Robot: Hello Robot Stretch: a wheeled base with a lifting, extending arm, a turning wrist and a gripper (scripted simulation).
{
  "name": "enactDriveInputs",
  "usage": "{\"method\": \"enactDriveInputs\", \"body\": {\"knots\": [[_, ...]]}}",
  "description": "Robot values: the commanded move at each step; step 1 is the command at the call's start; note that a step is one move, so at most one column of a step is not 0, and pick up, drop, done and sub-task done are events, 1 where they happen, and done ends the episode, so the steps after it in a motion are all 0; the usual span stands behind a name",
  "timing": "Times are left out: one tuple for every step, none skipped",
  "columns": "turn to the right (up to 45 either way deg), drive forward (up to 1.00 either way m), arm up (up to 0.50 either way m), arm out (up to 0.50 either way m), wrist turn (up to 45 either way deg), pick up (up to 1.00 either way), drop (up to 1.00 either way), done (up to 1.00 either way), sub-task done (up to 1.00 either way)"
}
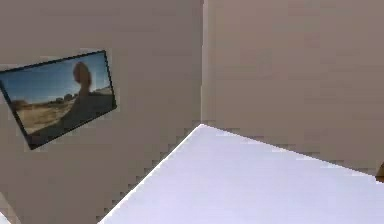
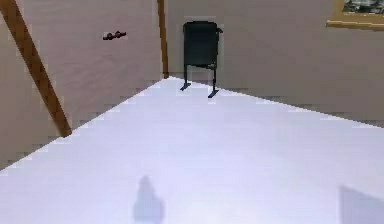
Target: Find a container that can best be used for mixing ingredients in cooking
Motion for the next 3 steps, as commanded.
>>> {"method": "enactDriveInputs", "body": {"knots": [[-45.0,0.00,0.00,0.00,0.0,0.00,0.00,0.00,0.00],[-30.0,0.00,0.00,0.00,0.0,0.00,0.00,0.00,0.00],[0.0,1.00,0.00,0.00,0.0,0.00,0.00,0.00,0.00]]}}
